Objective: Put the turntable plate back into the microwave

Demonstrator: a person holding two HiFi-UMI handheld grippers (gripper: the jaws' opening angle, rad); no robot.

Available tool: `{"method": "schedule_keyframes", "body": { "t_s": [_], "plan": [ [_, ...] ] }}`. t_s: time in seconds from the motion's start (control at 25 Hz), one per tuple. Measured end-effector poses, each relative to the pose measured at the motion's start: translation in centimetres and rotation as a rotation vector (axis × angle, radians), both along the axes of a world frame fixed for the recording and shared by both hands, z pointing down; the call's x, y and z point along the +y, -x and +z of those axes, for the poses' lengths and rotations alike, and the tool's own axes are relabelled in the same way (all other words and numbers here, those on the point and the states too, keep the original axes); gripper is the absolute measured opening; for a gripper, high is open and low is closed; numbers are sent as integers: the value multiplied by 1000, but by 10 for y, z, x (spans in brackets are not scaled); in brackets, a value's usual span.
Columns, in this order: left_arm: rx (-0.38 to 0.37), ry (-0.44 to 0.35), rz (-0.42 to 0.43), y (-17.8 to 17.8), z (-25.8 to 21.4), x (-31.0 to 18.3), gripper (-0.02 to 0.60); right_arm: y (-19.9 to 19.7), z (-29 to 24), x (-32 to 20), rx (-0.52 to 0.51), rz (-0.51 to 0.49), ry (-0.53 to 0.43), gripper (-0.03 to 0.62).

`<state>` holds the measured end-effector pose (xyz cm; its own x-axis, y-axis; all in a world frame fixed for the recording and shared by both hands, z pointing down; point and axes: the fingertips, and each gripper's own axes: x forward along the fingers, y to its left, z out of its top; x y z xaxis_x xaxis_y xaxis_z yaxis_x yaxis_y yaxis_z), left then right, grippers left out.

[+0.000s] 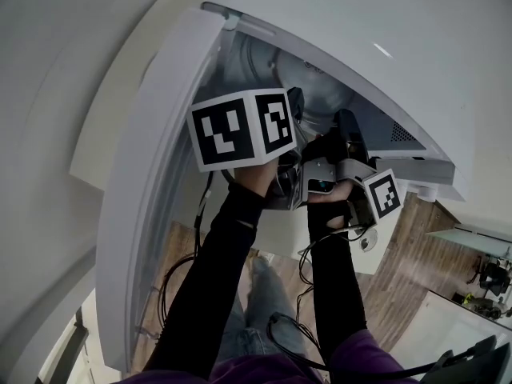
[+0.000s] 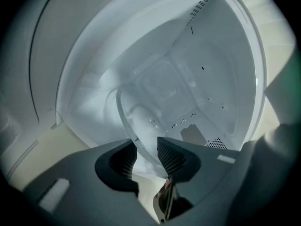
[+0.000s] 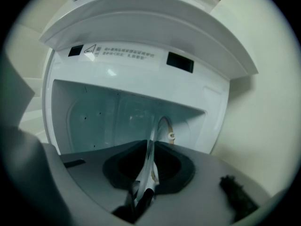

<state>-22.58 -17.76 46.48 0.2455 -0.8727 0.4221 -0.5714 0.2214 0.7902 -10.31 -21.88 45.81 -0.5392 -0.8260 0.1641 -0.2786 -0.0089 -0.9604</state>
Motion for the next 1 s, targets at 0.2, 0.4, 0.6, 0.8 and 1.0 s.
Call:
{"method": "schedule_keyframes", "body": {
  "t_s": [0.2,0.4,0.6,0.8,1.0],
  "plan": [
    [17,20,19,-1,3,-3,127,0,2,-3,18,15,1,52],
    [36,1,6,-1,3,-6,132,-2,-2,-4,169,-37,-49,60],
    [83,1,-52,3,5,-8,112,8,-3,0,361,-179,-88,98],
    [88,4,-65,3,5,-10,100,10,0,13,425,-270,-91,124],
    [96,6,-96,7,6,-11,89,11,4,22,498,-349,-103,130]
  ]
}}
